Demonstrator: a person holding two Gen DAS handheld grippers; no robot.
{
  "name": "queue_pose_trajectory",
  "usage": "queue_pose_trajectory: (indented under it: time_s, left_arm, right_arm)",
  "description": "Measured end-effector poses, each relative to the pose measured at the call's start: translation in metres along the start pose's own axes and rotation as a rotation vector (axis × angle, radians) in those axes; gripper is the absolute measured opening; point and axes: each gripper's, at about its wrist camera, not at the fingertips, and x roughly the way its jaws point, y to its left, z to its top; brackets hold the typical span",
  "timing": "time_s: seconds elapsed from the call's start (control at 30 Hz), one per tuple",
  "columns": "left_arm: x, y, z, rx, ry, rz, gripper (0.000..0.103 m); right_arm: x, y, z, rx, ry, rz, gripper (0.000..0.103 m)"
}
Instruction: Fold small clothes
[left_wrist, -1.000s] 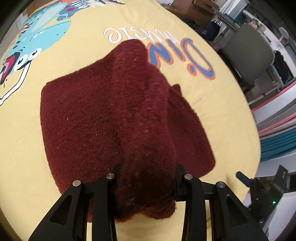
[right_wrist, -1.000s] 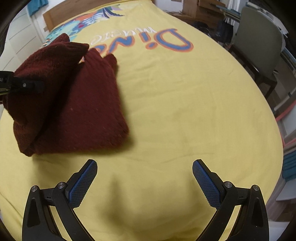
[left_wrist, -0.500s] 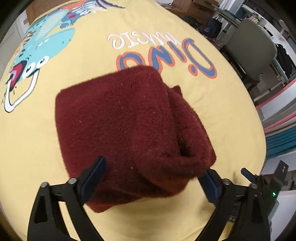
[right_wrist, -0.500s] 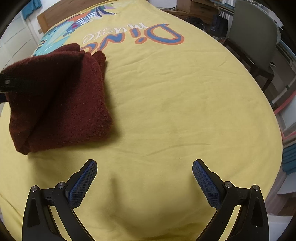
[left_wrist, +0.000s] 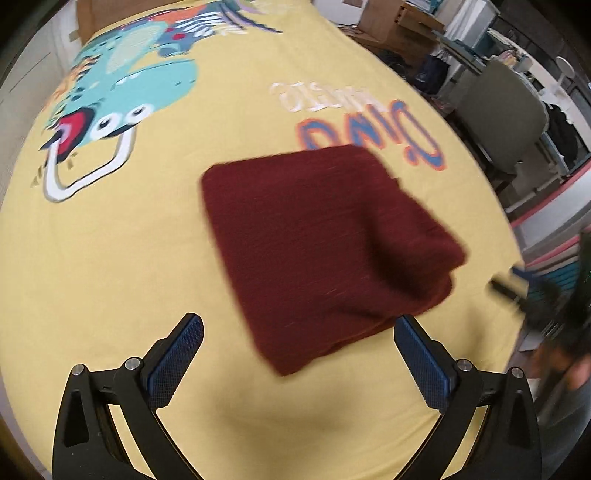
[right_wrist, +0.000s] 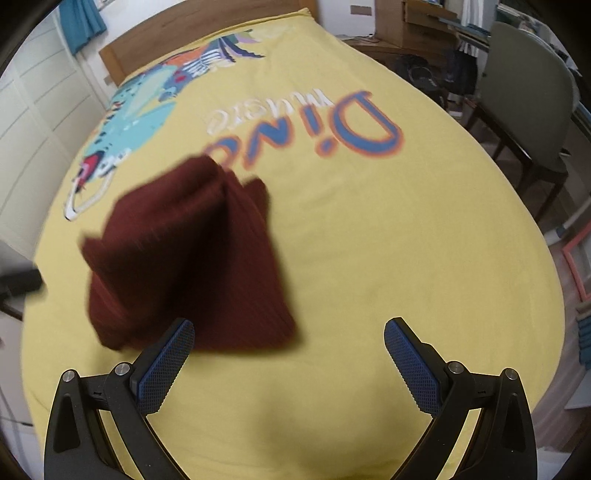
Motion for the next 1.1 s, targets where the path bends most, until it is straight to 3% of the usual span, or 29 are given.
queue_pose_trajectory:
  time_s: [0.17, 0.3, 0.4, 0.5, 0.63, 0.73, 0.77, 0.8, 0.83, 0.93, 1.1]
  left_arm:
    - [0.012, 0.029, -0.028, -0.058, 0.028, -0.022, 0.102]
    - [0.018, 0.044, -0.036, -0.102, 0.015, -0.036, 0.102]
    - [0.017, 0.054, -0.04, -0.121, 0.012, -0.041, 0.102]
    - [0.02, 0.06, -0.043, -0.125, 0.018, -0.039, 0.102]
    - [0.023, 0.065, -0.047, -0.128, 0.022, -0.047, 0.102]
    - [0.024, 0.067, -0.05, -0.133, 0.024, -0.052, 0.102]
    - [0.025, 0.067, -0.05, -0.135, 0.026, -0.054, 0.102]
    - [0.027, 0.067, -0.05, -0.135, 0.028, -0.055, 0.102]
    - [0.028, 0.067, -0.05, -0.133, 0.031, -0.055, 0.102]
    - [0.031, 0.065, -0.052, -0.121, 0.034, -0.038, 0.102]
    - [0.035, 0.064, -0.052, -0.116, 0.044, -0.041, 0.102]
  right_arm:
    - [-0.005, 0.035, 0.051, -0.052, 0.014, 0.046, 0.103]
    - [0.008, 0.071, 0.081, -0.105, 0.091, 0.101, 0.102]
    - [0.028, 0.1, 0.096, -0.151, 0.169, 0.108, 0.093]
    - [0.05, 0.121, 0.099, -0.193, 0.249, 0.106, 0.077]
    - [0.077, 0.135, 0.089, -0.218, 0.346, 0.109, 0.076]
    - [0.096, 0.132, 0.075, -0.237, 0.407, 0.057, 0.072]
    - [0.101, 0.127, 0.07, -0.241, 0.425, 0.037, 0.058]
    - [0.103, 0.123, 0.068, -0.236, 0.429, 0.032, 0.048]
    - [0.105, 0.115, 0.064, -0.209, 0.433, 0.057, 0.03]
    - [0.096, 0.094, 0.06, -0.174, 0.384, 0.095, 0.021]
    - [0.063, 0.068, 0.057, -0.129, 0.264, 0.129, 0.019]
